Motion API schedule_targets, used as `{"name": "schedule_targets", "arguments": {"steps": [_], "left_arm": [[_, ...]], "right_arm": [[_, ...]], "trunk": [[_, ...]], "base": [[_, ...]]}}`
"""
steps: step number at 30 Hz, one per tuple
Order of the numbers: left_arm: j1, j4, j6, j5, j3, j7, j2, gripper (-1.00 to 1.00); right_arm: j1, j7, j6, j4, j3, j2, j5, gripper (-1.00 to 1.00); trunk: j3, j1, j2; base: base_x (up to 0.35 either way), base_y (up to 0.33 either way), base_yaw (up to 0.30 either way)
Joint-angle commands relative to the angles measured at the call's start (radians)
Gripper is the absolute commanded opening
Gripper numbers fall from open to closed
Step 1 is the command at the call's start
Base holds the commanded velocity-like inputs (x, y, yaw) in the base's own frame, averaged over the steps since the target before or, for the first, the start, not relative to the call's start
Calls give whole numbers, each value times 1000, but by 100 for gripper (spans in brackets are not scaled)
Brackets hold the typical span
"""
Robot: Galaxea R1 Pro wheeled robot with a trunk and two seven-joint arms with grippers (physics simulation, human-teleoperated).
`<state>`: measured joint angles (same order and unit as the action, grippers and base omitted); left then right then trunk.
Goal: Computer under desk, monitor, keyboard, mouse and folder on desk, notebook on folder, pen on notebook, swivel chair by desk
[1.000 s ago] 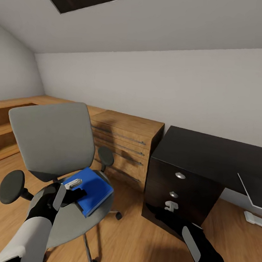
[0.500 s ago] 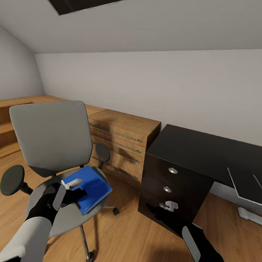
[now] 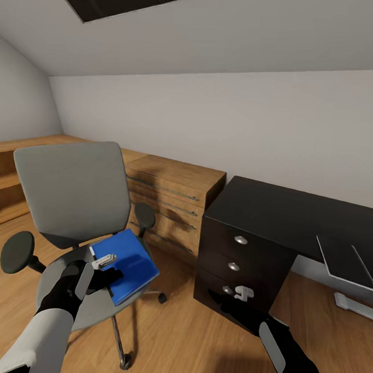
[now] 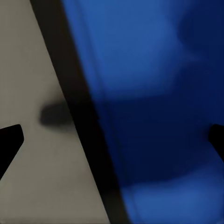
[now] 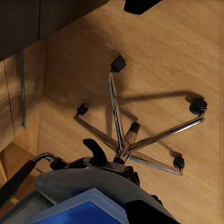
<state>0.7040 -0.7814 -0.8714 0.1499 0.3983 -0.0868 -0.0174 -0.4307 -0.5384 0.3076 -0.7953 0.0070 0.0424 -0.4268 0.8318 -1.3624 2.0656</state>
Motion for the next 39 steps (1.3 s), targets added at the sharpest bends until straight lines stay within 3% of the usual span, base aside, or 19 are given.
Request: {"name": "schedule_targets", "arguments": {"steps": [1,13,21,39], "left_arm": [[0,10,-5,10,4,-10,-1,100],[0,4,-5,10,4,-10,0,100],[0,-115,-16,7,5,-10,6,100],[0,-122,-8,7,8,-12,18,100]], "right_arm": [[0,0,8,-1,1,1,-10,100],[0,0,8,1,2,-1,-10,100],[0,0,8,2,2,-1,-10,100],[0,0,8,2,2,-1,-10,100]], "trunk": [[1,0,0],[1,0,0],[1,0,0],[1,0,0]], "base": [[-4,-5,0],[-1,-1,0],[0,0,0],[0,0,0]]}}
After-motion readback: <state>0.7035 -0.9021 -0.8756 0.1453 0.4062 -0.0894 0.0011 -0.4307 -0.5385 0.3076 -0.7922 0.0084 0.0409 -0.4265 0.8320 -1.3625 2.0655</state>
